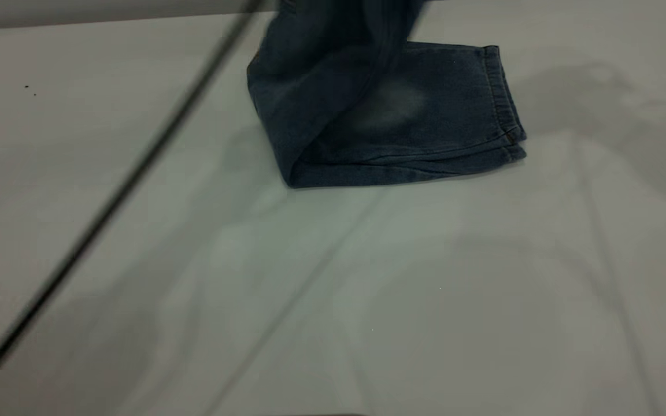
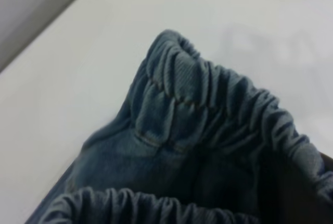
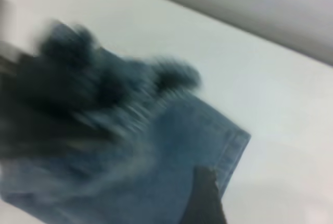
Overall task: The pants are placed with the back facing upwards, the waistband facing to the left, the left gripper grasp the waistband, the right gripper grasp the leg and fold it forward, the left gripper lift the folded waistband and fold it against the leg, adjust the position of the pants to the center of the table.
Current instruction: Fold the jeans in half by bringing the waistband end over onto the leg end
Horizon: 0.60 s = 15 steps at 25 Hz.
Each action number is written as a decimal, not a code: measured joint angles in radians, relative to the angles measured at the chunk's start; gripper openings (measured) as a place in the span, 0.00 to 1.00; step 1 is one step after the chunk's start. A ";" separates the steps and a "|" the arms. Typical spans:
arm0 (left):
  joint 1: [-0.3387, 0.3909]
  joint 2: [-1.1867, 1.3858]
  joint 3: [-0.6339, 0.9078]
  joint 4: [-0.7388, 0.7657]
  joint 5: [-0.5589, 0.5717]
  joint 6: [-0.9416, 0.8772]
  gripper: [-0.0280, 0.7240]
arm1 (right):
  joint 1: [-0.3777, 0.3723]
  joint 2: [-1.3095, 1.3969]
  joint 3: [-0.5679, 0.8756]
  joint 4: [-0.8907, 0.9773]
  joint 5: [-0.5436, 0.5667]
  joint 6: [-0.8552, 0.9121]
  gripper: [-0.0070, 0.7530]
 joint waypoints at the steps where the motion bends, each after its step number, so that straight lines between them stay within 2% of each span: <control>1: -0.016 0.022 0.000 -0.007 -0.030 0.019 0.12 | 0.000 -0.012 0.000 0.008 0.006 0.000 0.64; 5: -0.089 0.098 0.000 -0.073 -0.165 0.123 0.13 | 0.000 -0.027 0.000 0.050 0.030 0.001 0.64; 8: -0.132 0.127 0.000 -0.122 -0.249 0.195 0.17 | 0.000 -0.027 0.002 0.057 0.050 -0.001 0.64; 11: -0.162 0.129 0.000 -0.141 -0.297 0.244 0.30 | 0.000 -0.027 0.003 0.059 0.063 -0.001 0.64; 15: -0.166 0.110 0.000 -0.146 -0.292 0.234 0.58 | 0.000 -0.027 0.003 0.063 0.075 -0.001 0.64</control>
